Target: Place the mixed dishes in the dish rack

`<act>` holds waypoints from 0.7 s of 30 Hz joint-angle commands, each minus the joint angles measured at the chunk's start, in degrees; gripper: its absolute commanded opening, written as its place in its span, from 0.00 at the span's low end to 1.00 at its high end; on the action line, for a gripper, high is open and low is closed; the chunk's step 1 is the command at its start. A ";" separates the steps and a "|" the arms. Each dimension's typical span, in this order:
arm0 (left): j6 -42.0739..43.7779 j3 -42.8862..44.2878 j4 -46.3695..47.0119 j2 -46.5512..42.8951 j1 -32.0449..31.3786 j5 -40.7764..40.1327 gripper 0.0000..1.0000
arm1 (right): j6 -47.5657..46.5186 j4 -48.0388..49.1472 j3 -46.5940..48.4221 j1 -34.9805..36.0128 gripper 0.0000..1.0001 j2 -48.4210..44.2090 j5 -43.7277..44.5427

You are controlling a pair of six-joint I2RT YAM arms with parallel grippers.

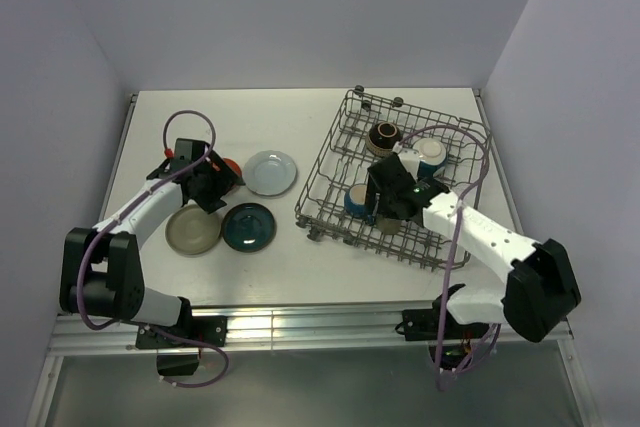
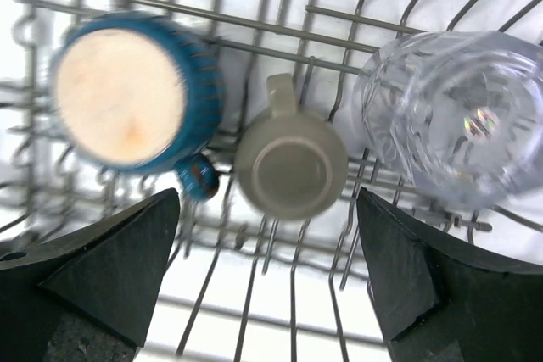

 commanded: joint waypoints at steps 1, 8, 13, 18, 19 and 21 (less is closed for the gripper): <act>-1.62 2.21 1.78 0.64 -0.19 -3.95 0.78 | 0.99 -4.10 3.50 2.00 0.93 -4.69 3.00; -7.50 0.98 1.43 1.78 -0.19 -9.75 0.78 | 1.08 -8.94 8.60 4.20 0.94 -11.81 6.69; -12.16 0.01 3.80 2.66 -0.10 -10.81 0.75 | 0.55 -8.08 9.31 6.22 0.94 -16.99 8.28; -16.11 -0.78 7.39 3.89 -0.10 -10.81 0.72 | -0.50 -6.75 8.69 6.67 0.94 -19.90 7.31; -16.73 -1.13 7.93 3.98 -0.10 -10.73 0.72 | -0.76 -6.23 8.60 6.84 0.94 -20.51 7.14; -17.96 -1.92 9.15 4.59 -0.10 -10.72 0.71 | -1.47 -5.79 8.43 6.93 0.94 -20.96 7.05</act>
